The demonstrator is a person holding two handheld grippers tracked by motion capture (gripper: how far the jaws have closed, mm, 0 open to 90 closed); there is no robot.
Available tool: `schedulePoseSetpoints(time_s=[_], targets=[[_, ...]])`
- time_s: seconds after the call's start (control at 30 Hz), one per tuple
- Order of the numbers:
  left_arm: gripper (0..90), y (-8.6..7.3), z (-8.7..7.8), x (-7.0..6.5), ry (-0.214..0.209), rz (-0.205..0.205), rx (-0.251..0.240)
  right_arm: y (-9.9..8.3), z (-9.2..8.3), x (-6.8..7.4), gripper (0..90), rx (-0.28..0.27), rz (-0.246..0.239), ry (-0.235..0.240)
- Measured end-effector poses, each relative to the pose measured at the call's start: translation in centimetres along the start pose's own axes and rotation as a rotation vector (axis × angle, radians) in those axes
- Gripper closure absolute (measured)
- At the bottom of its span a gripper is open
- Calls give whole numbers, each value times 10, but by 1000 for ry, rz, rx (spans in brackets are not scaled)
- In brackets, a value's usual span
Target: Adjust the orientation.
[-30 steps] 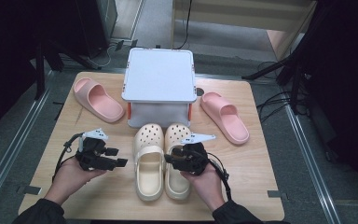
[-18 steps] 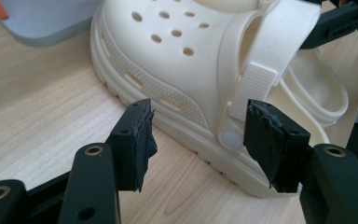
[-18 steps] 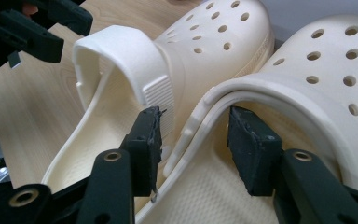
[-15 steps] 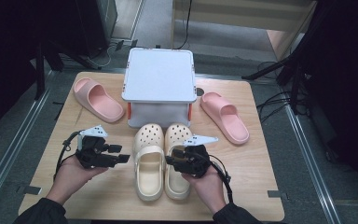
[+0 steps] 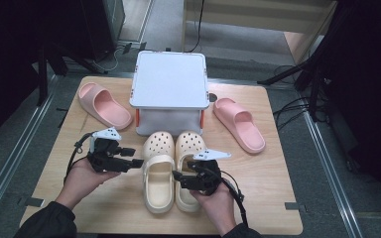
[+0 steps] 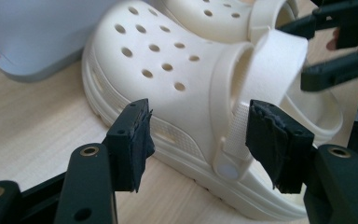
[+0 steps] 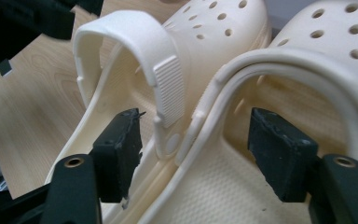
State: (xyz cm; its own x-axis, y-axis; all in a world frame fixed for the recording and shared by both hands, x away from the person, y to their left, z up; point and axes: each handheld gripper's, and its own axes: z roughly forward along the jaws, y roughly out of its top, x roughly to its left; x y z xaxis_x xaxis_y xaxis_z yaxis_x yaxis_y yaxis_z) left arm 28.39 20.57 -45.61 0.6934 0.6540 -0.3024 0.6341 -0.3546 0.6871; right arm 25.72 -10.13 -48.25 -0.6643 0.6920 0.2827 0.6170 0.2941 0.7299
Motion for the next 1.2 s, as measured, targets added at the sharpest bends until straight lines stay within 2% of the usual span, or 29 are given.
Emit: schedulePoseSetpoints(time_s=[0.03, 0.07, 0.13, 0.17, 0.2, 0.3, 0.33, 0.43, 0.5, 0.67, 0.8, 0.93, 1.03, 1.13, 1.2], targets=[[399, 3, -1, 2, 1, -8, -6, -1, 2, 3, 335, 3, 3, -5], [450, 8, -3, 5, 11, -13, 0, -2, 6, 6, 318, 5, -2, -15], [511, 12, -3, 7, 20, -10, -1, -3, 8, 8, 311, 7, -13, -23], [511, 17, -5, 9, 26, -7, 1, -3, 10, 10, 304, 8, -19, -37], [599, 24, -7, 12, 14, -4, -11, -3, 14, 12, 298, 9, -14, -54], [653, 33, -9, 15, 11, 4, -17, -3, 18, 14, 297, 14, -12, -64], [664, 41, -10, 18, 18, 9, -14, -3, 23, 15, 293, 22, -13, -75], [669, 48, -11, 21, 13, 8, -17, -2, 27, 16, 292, 29, -18, -84], [671, 59, -13, 25, 4, 2, -16, 0, 32, 16, 293, 33, -5, -94], [691, 71, -13, 31, 2, 11, -8, 3, 37, 15, 301, 43, 10, -104], [709, 82, -14, 38, -6, -6, -13, 6, 41, 13, 327, 46, 22, -114], [716, 96, -16, 42, -5, -9, -7, 8, 44, 12, 367, 64, 13, -136], [721, 102, -17, 43, -3, 4, -2, 7, 47, 12, 364, 68, 22, -141], [739, 114, -18, 47, 7, 10, -1, 7, 50, 10, 374, 75, 53, -139], [748, 120, -19, 49, 8, 14, -9, 8, 50, 9, 385, 77, 47, -134]])
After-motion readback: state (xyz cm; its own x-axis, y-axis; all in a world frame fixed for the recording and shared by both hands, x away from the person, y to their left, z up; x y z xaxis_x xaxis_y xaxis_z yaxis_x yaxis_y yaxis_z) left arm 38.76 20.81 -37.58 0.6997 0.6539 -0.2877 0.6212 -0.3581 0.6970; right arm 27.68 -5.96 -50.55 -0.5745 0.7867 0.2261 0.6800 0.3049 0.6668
